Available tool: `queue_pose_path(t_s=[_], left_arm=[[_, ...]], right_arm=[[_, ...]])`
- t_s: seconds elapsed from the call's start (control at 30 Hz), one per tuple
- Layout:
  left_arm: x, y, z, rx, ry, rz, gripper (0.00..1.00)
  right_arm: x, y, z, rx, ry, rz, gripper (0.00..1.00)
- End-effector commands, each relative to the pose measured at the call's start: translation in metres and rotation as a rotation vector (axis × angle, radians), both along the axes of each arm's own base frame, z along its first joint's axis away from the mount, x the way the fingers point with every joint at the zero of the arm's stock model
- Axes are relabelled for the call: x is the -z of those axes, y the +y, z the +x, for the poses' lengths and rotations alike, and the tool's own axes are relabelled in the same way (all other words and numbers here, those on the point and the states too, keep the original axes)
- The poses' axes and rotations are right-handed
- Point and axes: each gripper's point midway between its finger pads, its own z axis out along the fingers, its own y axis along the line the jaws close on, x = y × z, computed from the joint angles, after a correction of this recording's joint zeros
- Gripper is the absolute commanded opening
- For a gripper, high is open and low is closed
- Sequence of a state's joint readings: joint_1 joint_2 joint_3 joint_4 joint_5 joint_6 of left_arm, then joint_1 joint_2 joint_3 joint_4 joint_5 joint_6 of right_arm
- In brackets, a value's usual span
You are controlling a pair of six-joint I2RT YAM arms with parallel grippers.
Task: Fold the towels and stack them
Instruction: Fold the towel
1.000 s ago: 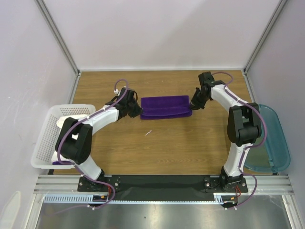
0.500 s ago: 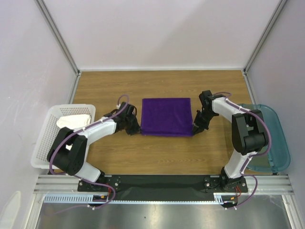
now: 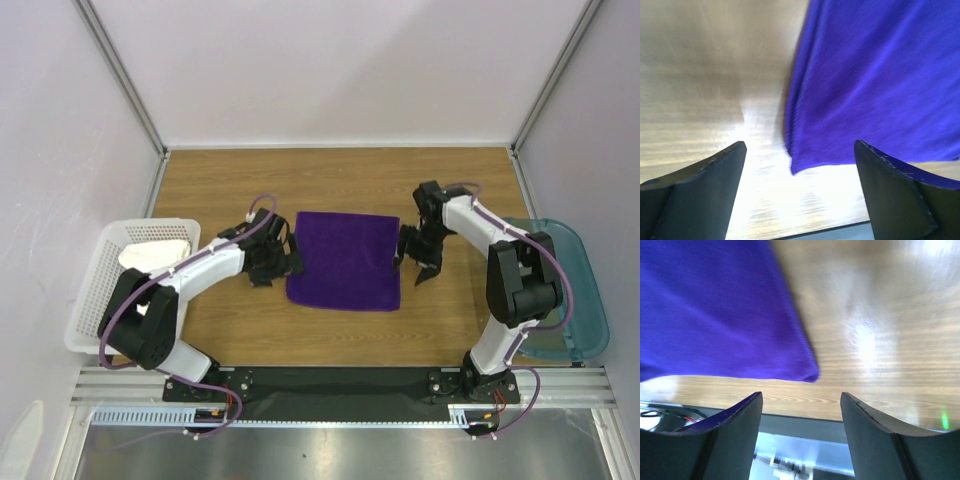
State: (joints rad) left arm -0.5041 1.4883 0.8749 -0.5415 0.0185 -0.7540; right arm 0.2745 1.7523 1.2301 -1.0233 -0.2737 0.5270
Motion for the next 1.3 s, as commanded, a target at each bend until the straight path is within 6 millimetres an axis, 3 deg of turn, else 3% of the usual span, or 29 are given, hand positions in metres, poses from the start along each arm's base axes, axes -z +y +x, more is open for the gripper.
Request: queue_pose_path(t_s=[0.0, 0.23, 0.3, 0.33, 0.43, 0.57, 0.6, 0.73, 0.87, 1.07, 1.27], left_arm=[[-0.062, 0.001, 0.044, 0.04, -0.201, 0.039, 0.97], [-0.115, -0.012, 0.145, 0.042, -0.449, -0.018, 0.98], [-0.104, -0.007, 0.166, 0.012, -0.442, -0.014, 0.97], [-0.109, -0.01, 0.177, 0.012, -0.461, -0.03, 0.95], [-0.09, -0.018, 0.197, 0.041, -0.466, -0.024, 0.93], [-0.071, -0.022, 0.218, 0.019, -0.441, -0.031, 0.87], [-0.058, -0.023, 0.221, 0.018, -0.42, -0.031, 0.85], [-0.039, -0.032, 0.231, 0.003, -0.395, -0.066, 0.8], [-0.032, -0.038, 0.241, 0.002, -0.392, -0.078, 0.73], [-0.019, -0.037, 0.247, -0.01, -0.379, -0.056, 0.72], [-0.006, -0.039, 0.251, -0.011, -0.362, -0.055, 0.65]], right_arm=[[-0.038, -0.005, 0.041, -0.016, -0.16, -0.001, 0.7], [-0.055, 0.001, 0.155, 0.133, -0.484, 0.109, 0.66], [-0.059, 0.0, 0.182, 0.167, -0.573, 0.116, 0.66], [-0.054, -0.001, 0.19, 0.172, -0.586, 0.11, 0.66], [-0.052, -0.008, 0.212, 0.184, -0.635, 0.09, 0.65], [-0.032, -0.011, 0.229, 0.186, -0.633, 0.08, 0.65], [-0.031, -0.01, 0.232, 0.185, -0.637, 0.083, 0.64], [-0.012, -0.006, 0.237, 0.2, -0.613, 0.1, 0.59], [-0.001, -0.003, 0.24, 0.219, -0.59, 0.111, 0.55], [0.012, -0.008, 0.237, 0.23, -0.548, 0.077, 0.54], [0.023, -0.004, 0.239, 0.233, -0.53, 0.093, 0.43]])
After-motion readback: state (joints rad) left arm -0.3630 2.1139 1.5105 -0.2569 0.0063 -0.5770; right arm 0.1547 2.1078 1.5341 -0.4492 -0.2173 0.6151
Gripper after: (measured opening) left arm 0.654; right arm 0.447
